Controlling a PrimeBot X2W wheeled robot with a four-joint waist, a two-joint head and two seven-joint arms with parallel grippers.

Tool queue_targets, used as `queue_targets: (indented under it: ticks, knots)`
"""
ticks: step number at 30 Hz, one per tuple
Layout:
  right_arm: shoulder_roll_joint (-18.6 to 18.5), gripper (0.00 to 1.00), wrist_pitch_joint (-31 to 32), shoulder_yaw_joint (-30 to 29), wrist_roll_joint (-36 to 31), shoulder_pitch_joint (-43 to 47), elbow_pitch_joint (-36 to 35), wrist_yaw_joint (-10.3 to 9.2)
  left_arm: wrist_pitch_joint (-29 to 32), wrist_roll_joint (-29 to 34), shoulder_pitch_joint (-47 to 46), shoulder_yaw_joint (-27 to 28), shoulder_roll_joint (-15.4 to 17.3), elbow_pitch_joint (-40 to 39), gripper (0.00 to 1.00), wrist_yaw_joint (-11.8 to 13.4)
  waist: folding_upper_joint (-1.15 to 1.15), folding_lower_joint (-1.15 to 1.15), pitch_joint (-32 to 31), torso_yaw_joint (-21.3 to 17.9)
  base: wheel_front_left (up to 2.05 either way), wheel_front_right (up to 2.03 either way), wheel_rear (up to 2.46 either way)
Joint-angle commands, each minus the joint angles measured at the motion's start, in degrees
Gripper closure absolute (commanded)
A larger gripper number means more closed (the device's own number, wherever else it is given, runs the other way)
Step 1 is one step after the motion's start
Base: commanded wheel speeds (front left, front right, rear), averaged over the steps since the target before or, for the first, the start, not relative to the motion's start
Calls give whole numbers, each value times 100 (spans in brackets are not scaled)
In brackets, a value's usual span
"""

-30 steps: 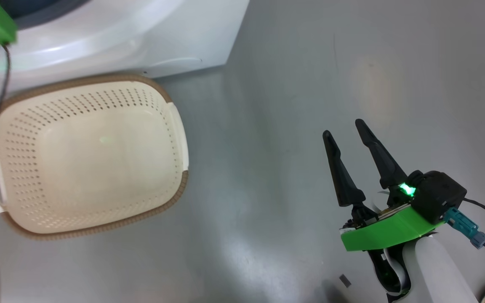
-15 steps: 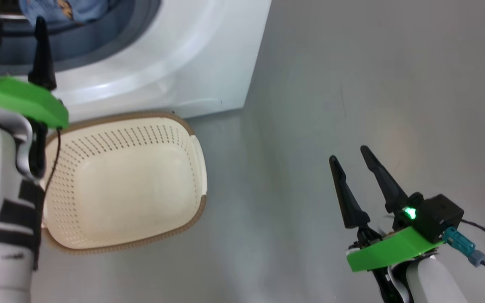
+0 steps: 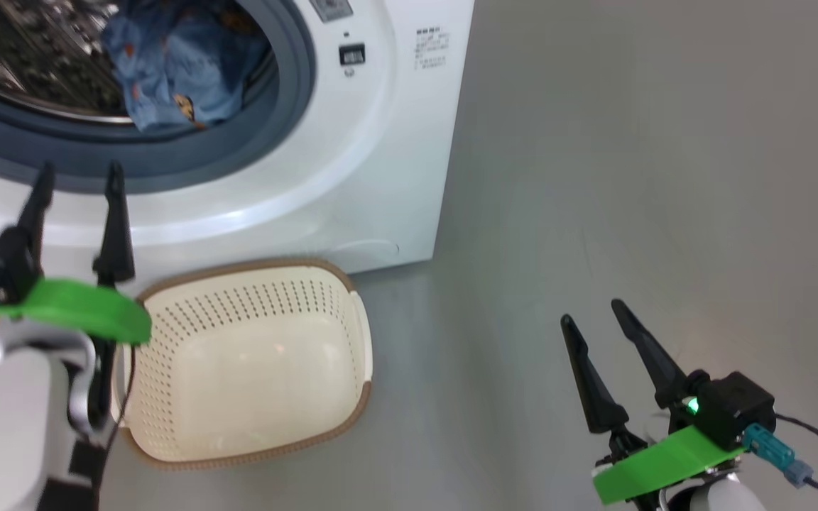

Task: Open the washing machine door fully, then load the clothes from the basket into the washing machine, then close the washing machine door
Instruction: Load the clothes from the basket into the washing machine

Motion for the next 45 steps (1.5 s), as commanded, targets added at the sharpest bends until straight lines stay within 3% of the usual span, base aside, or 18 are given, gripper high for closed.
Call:
queue_targets:
  ticks: [1, 17, 25, 45]
  knots:
    - [-37, 0, -26, 148, -39, 119, -119, 9, -35, 53, 245, 225, 188, -316, 0, 58, 0, 0, -362, 76, 0, 0, 0]
    - [-117, 0, -26, 167, -12, 528, -87, 9, -31, 16, 2253, 674, 200, -1650, 0, 372, 0, 0, -1076, 129, 0, 0, 0]
    - [-170, 0, -26, 180, 8, 656, -113, 9, 15, -10, 3262, 668, 16, -2223, 0, 596, 0, 0, -1185, 174, 0, 0, 0]
    - [-166, 0, -26, 75, -85, 643, -151, 9, -20, -62, 4335, 776, -196, -2884, 0, 855, 0, 0, -1199, 135, 0, 0, 0]
